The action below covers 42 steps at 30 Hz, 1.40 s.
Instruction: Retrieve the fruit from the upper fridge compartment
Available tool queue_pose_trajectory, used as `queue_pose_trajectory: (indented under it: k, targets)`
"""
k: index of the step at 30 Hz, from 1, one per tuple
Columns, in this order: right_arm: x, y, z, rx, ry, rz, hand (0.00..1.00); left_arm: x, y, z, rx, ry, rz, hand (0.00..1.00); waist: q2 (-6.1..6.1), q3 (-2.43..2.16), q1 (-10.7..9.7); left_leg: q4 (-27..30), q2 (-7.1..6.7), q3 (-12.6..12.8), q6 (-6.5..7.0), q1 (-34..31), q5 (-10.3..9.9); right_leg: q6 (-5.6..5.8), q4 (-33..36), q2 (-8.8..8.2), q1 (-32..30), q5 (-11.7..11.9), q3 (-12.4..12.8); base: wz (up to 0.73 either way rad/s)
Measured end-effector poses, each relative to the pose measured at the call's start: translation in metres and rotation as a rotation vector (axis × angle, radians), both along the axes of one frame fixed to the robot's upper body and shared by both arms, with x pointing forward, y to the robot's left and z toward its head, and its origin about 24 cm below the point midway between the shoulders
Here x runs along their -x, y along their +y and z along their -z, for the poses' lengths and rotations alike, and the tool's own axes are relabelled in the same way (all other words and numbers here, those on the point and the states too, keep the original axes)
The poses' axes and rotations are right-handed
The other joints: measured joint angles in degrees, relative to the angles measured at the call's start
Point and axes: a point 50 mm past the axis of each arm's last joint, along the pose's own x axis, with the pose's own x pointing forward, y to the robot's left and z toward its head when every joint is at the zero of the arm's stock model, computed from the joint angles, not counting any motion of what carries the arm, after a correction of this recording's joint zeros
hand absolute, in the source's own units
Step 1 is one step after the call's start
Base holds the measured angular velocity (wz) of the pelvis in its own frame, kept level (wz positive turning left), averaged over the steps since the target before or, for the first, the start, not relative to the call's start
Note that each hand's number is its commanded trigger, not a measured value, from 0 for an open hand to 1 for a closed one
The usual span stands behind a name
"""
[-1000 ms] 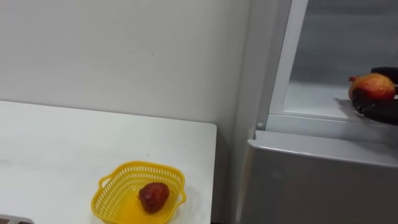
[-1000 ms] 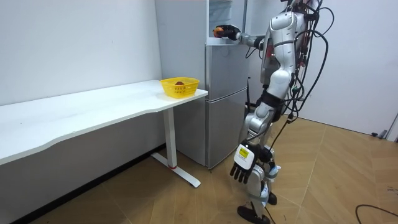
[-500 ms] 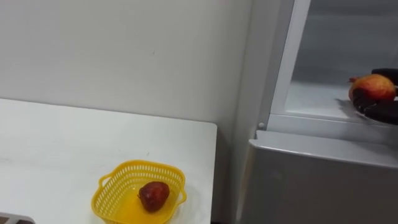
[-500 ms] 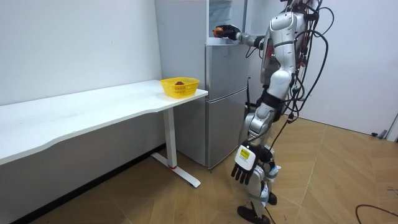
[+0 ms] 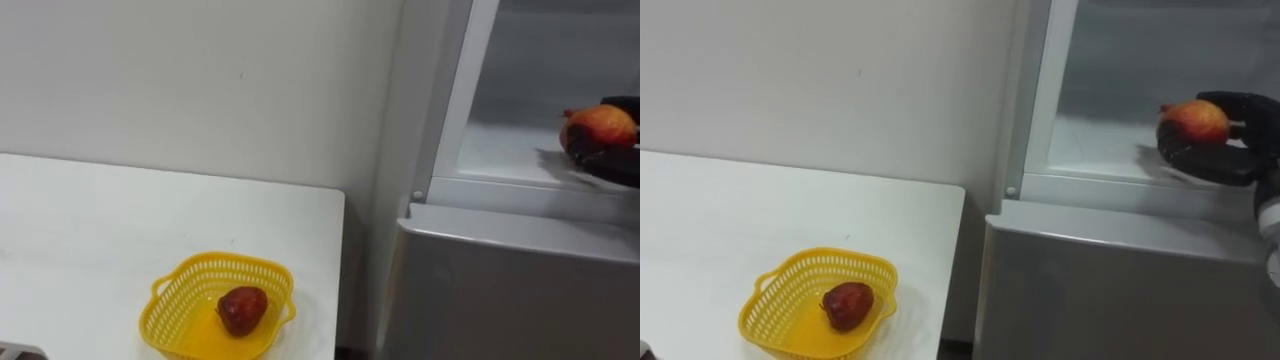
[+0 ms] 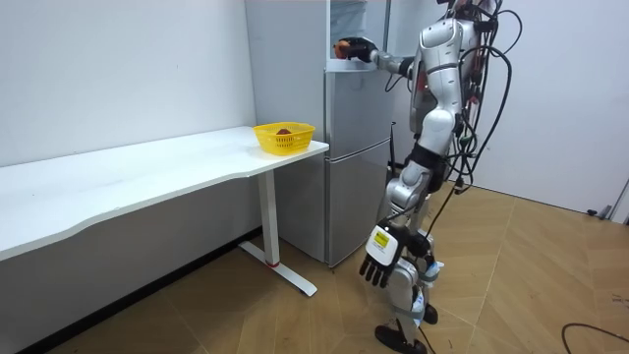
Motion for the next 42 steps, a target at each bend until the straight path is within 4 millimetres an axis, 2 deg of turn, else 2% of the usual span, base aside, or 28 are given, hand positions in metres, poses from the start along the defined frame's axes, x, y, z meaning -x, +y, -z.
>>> queue_pose_trajectory:
  k: [4,7,11,17,22,29,34,37,42]
  targets:
    - [0.001,0.026,-0.019,0.059,-0.078,-0.099,1.0,-0.006,0.0,0.0,0.004,-0.022,-0.003,0.0,-0.01,-0.06,0.2,0.0,0.04,-0.1,-0.03,0.2,0.2,0.0,0.0,0.02,0.1,0.0,-0.4,0.06]
    - [0.009,0.051,-0.042,0.079,-0.196,-0.185,1.0,-0.005,-0.002,0.0,0.013,-0.029,-0.01,0.0,0.02,-0.04,0.2,-0.1,0.05,-0.3,-0.03,0.2,0.2,0.0,-0.3,0.0,0.3,0.0,-1.0,0.07]
    - [0.019,0.06,-0.057,0.068,-0.303,-0.171,1.0,-0.002,-0.002,0.001,0.018,-0.029,-0.03,0.0,0.28,0.02,0.3,-0.6,0.1,-0.3,-0.03,1.5,0.2,0.01,-0.4,-0.06,1.5,0.0,-1.5,0.05]
    - [0.036,0.08,-0.059,0.053,-0.405,-0.177,1.0,-0.003,-0.006,0.003,0.027,-0.026,-0.033,0.0,1.44,0.03,0.0,-0.9,0.04,-0.4,-0.02,2.1,0.2,0.02,-0.4,-0.05,1.8,0.0,-1.2,-0.05]
    - [0.051,0.098,-0.064,0.075,-0.47,-0.247,1.0,0.002,-0.011,0.005,0.039,-0.013,-0.041,0.0,1.7,-0.02,0.3,-0.7,0.09,-0.4,-0.04,2.4,0.2,0.03,-0.4,-0.06,2.2,0.0,-1.3,0.01]
    - [0.07,0.127,-0.072,0.264,-0.564,-0.322,1.0,0.003,-0.013,0.007,0.054,0.005,-0.045,0.0,1.36,0.01,2.3,-0.5,-0.18,-0.6,-0.03,2.1,0.1,0.0,-0.2,-0.17,2.4,-0.1,-0.7,-0.01]
    - [0.085,0.144,-0.08,0.332,-0.646,-0.412,1.0,0.007,-0.014,0.008,0.075,0.023,-0.045,0.0,0.89,0.1,3.7,-0.4,-0.23,-0.8,-0.01,2.3,0.2,0.0,-0.4,-0.18,2.8,-0.1,-1.0,0.03]
    - [0.09,0.162,-0.075,0.417,-0.646,-0.496,1.0,0.003,-0.015,0.008,0.083,0.01,-0.031,0.0,0.41,0.24,3.9,-0.1,-0.22,-0.9,-0.02,2.1,0.1,0.0,-0.4,-0.2,2.9,-0.1,-1.4,0.07]
    - [0.096,0.187,-0.065,0.587,-0.625,-0.583,1.0,-0.008,-0.015,0.008,0.09,-0.026,-0.018,0.0,-0.22,0.3,5.9,-0.3,-0.19,-0.9,-0.02,2.0,0.1,0.0,-0.5,-0.19,2.8,-0.1,-1.5,0.0]
